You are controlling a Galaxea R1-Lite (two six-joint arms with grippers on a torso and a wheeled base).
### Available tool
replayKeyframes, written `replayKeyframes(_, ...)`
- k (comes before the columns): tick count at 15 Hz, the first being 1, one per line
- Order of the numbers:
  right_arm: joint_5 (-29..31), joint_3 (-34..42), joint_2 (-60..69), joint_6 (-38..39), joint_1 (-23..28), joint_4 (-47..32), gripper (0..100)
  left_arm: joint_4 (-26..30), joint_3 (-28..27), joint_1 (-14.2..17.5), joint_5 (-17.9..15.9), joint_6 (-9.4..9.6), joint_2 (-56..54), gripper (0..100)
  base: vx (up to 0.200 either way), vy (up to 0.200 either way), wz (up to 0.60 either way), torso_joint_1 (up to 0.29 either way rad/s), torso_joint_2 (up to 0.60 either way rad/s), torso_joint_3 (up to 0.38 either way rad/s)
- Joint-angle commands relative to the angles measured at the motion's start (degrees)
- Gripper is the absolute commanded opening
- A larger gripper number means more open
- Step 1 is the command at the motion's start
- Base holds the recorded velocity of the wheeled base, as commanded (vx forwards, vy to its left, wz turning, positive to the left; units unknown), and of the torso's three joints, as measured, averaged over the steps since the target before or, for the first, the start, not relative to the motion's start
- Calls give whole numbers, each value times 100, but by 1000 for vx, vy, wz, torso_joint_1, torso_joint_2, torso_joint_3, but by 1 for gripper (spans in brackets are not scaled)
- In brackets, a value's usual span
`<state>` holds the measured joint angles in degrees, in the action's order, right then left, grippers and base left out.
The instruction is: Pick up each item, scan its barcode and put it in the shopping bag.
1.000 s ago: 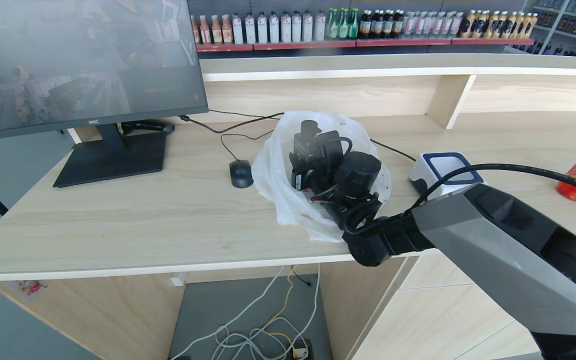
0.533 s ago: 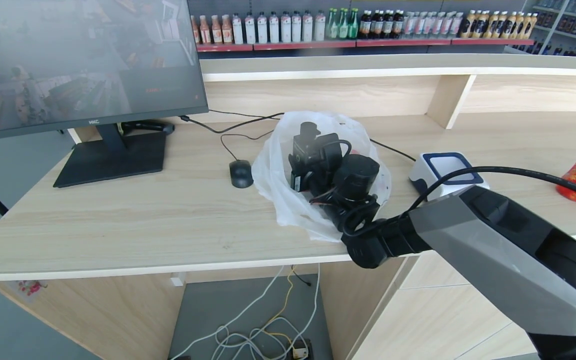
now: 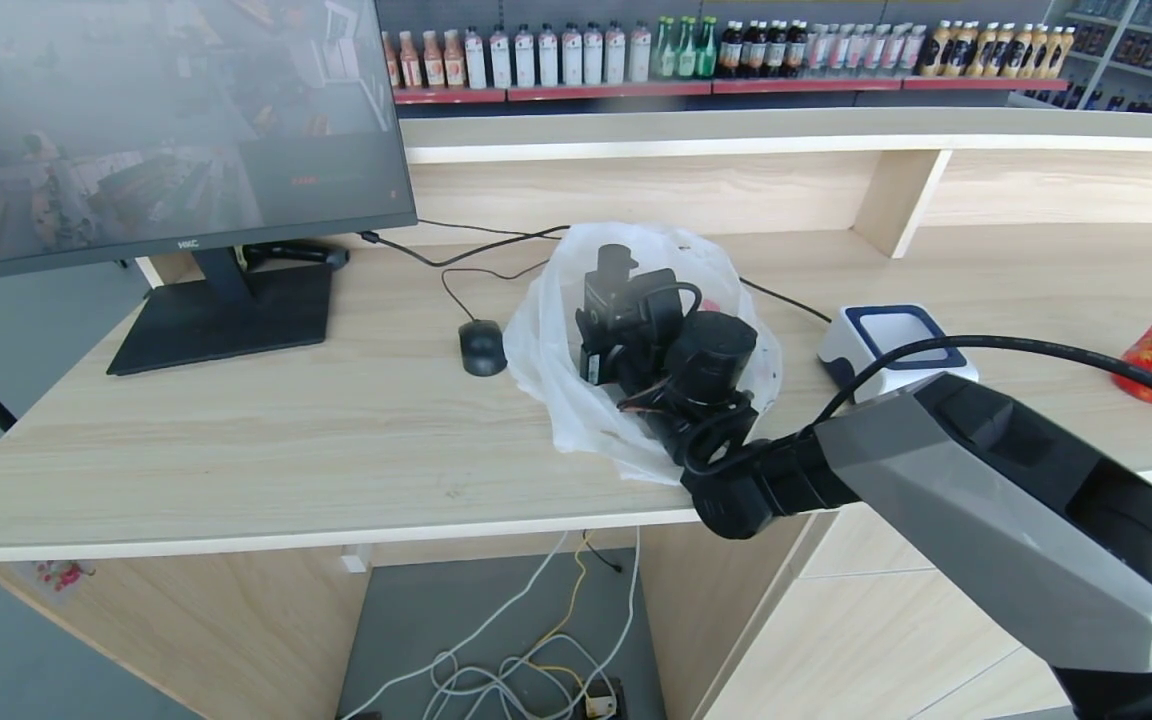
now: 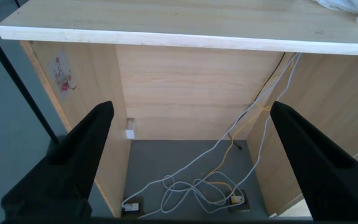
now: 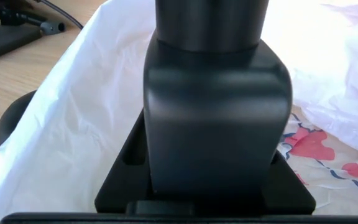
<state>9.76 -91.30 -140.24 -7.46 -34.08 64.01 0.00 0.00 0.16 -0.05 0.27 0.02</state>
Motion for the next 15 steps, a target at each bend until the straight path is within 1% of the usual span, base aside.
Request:
replayKeyframes(1, -1, -11, -21, -1, -2, -3, 100, 0, 0, 2, 5, 0, -2, 100, 0, 0, 0, 0, 0, 0)
replayKeyframes(10, 8, -55, 216, -1, -28, 24, 100, 0, 0, 2, 5, 0, -2, 100, 0, 0, 0, 0, 0, 0)
replayKeyframes(15, 8, 244, 797, -106, -28, 173, 100, 0, 0, 2, -4, 0, -2, 100, 0, 0, 0, 0, 0, 0)
